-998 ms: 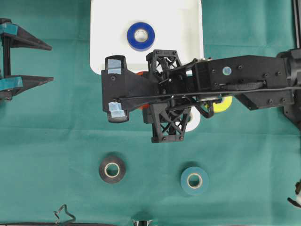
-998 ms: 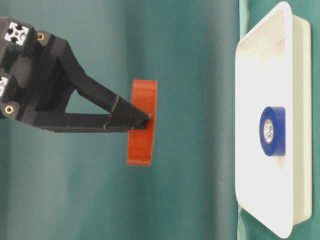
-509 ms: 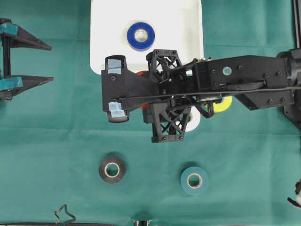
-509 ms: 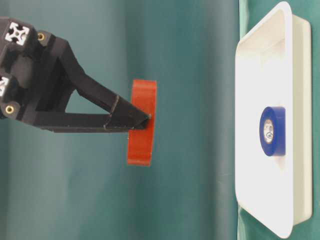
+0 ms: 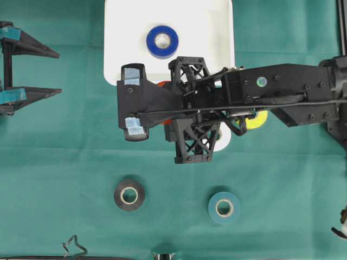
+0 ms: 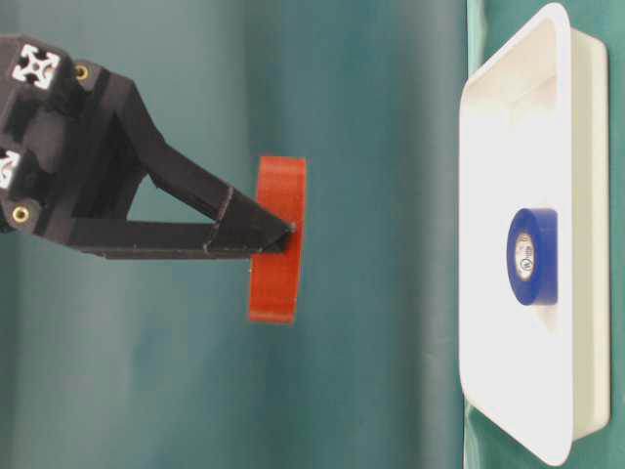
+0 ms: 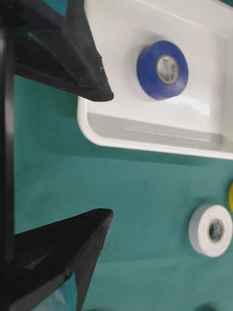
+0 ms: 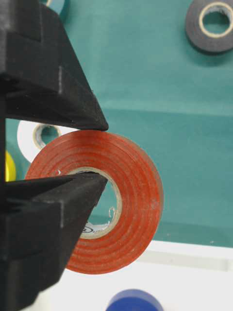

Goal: Pick up the tape from a random location and place it into the white case.
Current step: 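Close the right gripper inside the red tape's core and lift, then carry the red tape with the right gripper over the white tray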

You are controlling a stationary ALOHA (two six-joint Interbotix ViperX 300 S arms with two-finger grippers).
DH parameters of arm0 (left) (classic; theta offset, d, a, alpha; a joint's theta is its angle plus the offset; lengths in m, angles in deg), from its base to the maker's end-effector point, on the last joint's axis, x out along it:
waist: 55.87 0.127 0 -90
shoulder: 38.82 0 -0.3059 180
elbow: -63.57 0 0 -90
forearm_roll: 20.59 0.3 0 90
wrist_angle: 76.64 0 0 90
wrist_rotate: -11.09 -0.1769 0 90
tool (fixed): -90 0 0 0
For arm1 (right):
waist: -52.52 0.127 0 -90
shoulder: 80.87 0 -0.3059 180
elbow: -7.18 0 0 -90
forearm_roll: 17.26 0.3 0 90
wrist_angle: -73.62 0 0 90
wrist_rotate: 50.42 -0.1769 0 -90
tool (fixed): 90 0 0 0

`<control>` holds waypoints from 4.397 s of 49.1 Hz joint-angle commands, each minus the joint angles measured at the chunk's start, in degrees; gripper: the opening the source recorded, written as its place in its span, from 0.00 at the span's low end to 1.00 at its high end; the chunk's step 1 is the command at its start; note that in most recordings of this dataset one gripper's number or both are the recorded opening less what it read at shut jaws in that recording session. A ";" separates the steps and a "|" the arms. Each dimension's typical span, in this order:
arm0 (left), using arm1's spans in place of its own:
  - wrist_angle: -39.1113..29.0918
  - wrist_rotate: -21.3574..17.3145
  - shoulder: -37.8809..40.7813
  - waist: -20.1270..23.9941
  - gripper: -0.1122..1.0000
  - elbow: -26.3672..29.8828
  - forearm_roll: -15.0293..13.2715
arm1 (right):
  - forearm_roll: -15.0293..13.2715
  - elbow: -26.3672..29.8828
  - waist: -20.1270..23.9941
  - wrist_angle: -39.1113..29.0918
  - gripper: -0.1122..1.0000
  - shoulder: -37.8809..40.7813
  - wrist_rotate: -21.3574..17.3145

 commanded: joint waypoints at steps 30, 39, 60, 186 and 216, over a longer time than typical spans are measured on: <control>0.18 0.09 0.35 -0.09 0.98 0.53 0.00 | -1.05 1.23 -13.10 0.62 0.37 -2.11 3.96; 0.18 0.09 0.35 -0.09 0.98 0.44 0.00 | -1.05 1.23 -18.63 1.58 0.37 -2.02 4.92; -0.09 0.09 0.35 -0.09 0.98 0.53 0.00 | -1.05 1.23 -24.52 3.78 0.37 0.09 6.68; -0.09 0.09 0.35 -0.09 0.98 0.53 0.00 | -1.05 -18.54 -26.54 12.83 0.37 -10.20 4.75; -0.09 0.09 0.35 -0.09 0.98 0.53 0.00 | -1.05 -30.32 -26.54 31.38 0.37 -1.58 1.23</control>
